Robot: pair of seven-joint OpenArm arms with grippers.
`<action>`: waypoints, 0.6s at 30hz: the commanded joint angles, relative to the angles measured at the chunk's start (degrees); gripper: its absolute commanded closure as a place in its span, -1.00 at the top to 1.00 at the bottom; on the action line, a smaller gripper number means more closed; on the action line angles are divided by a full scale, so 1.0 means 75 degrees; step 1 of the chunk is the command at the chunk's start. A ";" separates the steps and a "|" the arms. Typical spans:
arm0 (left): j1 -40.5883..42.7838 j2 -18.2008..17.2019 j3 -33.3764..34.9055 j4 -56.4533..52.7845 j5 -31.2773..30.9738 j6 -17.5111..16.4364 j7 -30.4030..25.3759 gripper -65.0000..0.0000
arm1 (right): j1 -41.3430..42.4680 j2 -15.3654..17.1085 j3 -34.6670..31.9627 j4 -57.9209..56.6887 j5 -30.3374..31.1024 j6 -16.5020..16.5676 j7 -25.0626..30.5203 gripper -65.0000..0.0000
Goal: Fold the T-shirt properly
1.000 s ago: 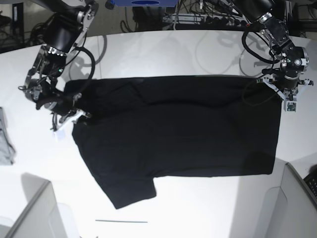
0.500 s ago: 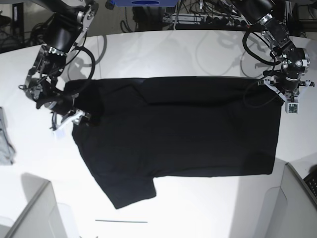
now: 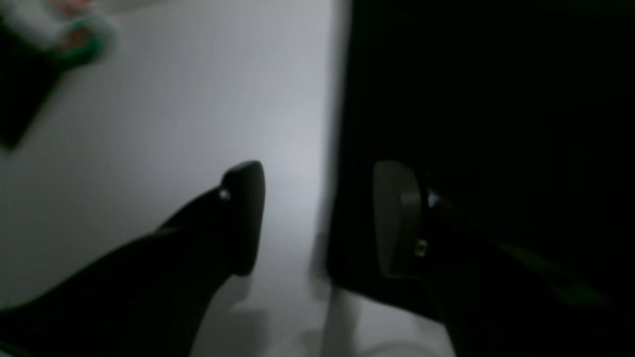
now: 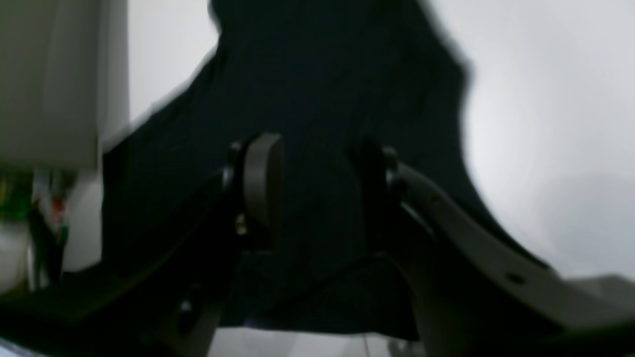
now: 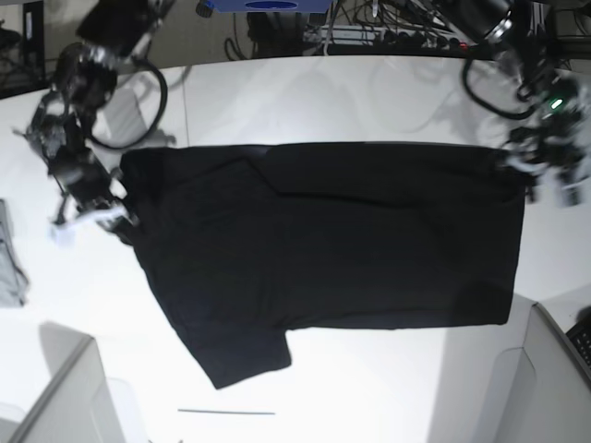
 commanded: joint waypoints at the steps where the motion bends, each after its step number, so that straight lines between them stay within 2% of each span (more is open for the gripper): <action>1: -0.0016 -0.0141 -0.0362 0.0238 -0.0429 0.0049 -0.0155 0.05 | -0.0195 0.0049 0.0025 0.0375 0.0137 -0.0054 0.0248 -0.23; 5: 0.0512 -0.0141 -0.1499 0.0203 -0.1953 0.0014 -0.0026 0.05 | -0.1215 -0.0220 0.0013 0.1184 0.0137 -0.0628 0.0845 -0.23; 11: 0.1918 -0.0141 -0.1593 -0.0196 -0.3699 0.0002 0.0091 0.05 | -0.2363 -0.0865 0.0013 0.1383 0.0137 -0.0652 0.1103 -0.22; 13: 0.2082 -0.0141 -0.1569 -0.0641 -0.3969 0.0002 0.0091 0.04 | -0.2574 -0.1029 0.0013 0.1360 0.0148 -0.0640 0.1115 -0.14; 16: 0.2035 -0.0152 -0.1546 -0.1473 -0.3887 0.0002 0.0080 0.04 | -0.2727 -0.1170 0.0025 0.1336 0.0172 -0.0640 0.1115 0.03; 18: 0.1930 -0.0258 -0.1522 -0.1778 -0.3887 0.0002 0.0068 0.04 | -0.2750 -0.1170 0.0025 0.1102 0.0605 -0.0640 0.1103 0.09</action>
